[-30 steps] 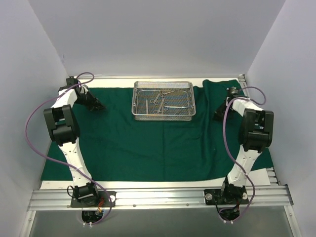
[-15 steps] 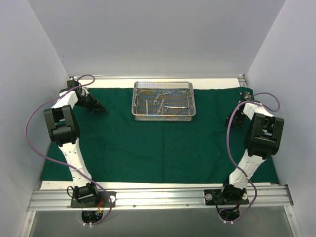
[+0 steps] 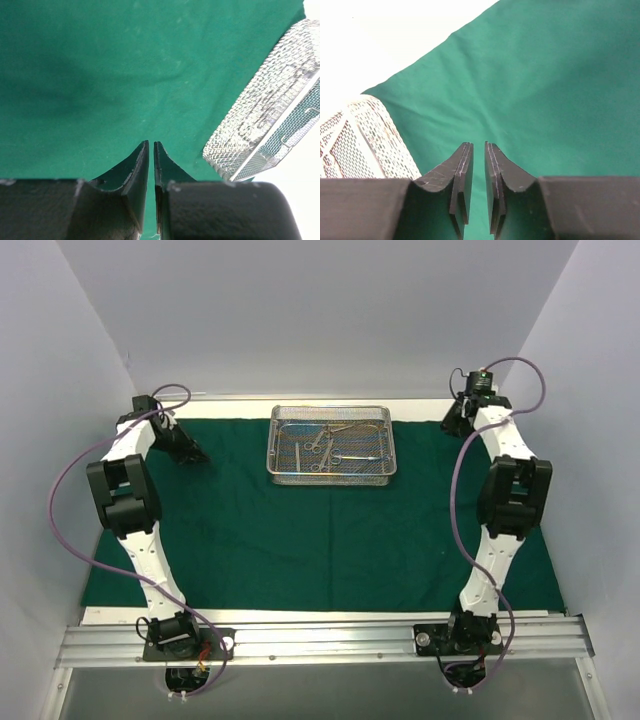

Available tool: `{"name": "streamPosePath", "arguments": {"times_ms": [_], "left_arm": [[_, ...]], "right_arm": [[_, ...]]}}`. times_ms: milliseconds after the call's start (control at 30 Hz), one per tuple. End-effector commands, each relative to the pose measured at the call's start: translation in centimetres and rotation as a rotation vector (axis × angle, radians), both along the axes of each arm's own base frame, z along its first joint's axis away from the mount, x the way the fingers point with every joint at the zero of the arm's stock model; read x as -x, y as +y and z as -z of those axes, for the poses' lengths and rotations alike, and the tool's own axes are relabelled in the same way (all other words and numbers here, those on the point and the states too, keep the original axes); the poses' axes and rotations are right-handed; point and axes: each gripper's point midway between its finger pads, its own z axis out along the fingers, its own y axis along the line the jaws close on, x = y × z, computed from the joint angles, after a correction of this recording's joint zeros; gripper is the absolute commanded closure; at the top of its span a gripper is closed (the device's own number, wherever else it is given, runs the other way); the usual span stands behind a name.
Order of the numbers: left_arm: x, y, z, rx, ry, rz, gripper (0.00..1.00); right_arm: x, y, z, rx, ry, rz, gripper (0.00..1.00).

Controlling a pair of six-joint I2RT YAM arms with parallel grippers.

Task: Open and lay out the surgical kit
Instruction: Smooth out the surgical kit at the center of the board.

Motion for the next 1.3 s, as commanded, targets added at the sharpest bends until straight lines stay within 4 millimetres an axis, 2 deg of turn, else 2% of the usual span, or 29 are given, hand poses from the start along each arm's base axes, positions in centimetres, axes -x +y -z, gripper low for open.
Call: {"name": "streamPosePath", "arguments": {"times_ms": [0,67,100,133,167,233,333,367,467,600,767,800,833,900,1100,1267], "left_arm": [[-2.5,0.4,-3.0,-0.04,-0.129,0.035,0.82],[-3.6,-0.1,-3.1,-0.009,-0.17,0.048,0.83],[-4.0,-0.5,-2.3,0.005,-0.167,0.054,0.83],[-4.7,-0.6,-2.5,0.007,-0.186,0.053,0.83],[-4.9,-0.7,-2.1,0.013,-0.181,0.044,0.84],[-5.2,-0.7,-1.2,0.013,-0.16,0.034,0.87],[-5.4,-0.6,0.2,-0.011,-0.131,0.018,0.9],[-5.5,-0.5,0.4,-0.009,-0.129,0.016,0.9],[-5.6,0.1,2.6,-0.041,-0.078,-0.001,0.91],[-5.4,0.7,4.1,-0.053,-0.007,-0.019,0.92],[-6.1,1.2,5.0,-0.056,0.027,-0.034,0.92],[-6.1,1.4,5.6,-0.05,0.035,-0.038,0.92],[-6.4,1.5,5.3,-0.048,0.034,-0.042,0.92],[-6.1,2.1,5.8,-0.05,0.058,-0.056,0.93],[-5.9,3.7,5.1,-0.06,0.05,-0.074,0.93],[-5.6,4.2,3.6,-0.077,0.019,-0.058,0.91]], "right_arm": [[-1.8,1.5,3.2,-0.042,0.04,-0.039,0.82],[-3.5,2.1,2.8,-0.061,-0.001,-0.047,0.83],[-4.0,2.5,3.8,-0.069,0.01,-0.056,0.83],[-4.5,2.7,3.9,-0.074,0.005,-0.06,0.85],[-5.2,3.0,3.5,-0.076,-0.01,-0.065,0.9],[-5.6,3.6,4.6,-0.093,0.006,-0.063,0.96],[-5.8,4.2,5.9,-0.102,0.027,-0.073,1.0],[-5.8,4.3,6.2,-0.104,0.029,-0.074,1.0],[-5.6,4.5,8.1,-0.111,0.061,-0.077,1.0],[-5.6,4.6,9.4,-0.12,0.079,-0.075,1.0],[-5.8,4.8,11.1,-0.143,0.107,-0.057,1.0],[-5.6,4.8,12.1,-0.15,0.128,-0.054,1.0],[-5.7,5.0,12.3,-0.156,0.131,-0.055,1.0],[-6.1,5.1,12.2,-0.163,0.125,-0.055,1.0],[-7.1,4.5,10.6,-0.149,0.103,-0.061,1.0],[-7.2,4.0,8.9,-0.128,0.081,-0.069,1.0]]}}
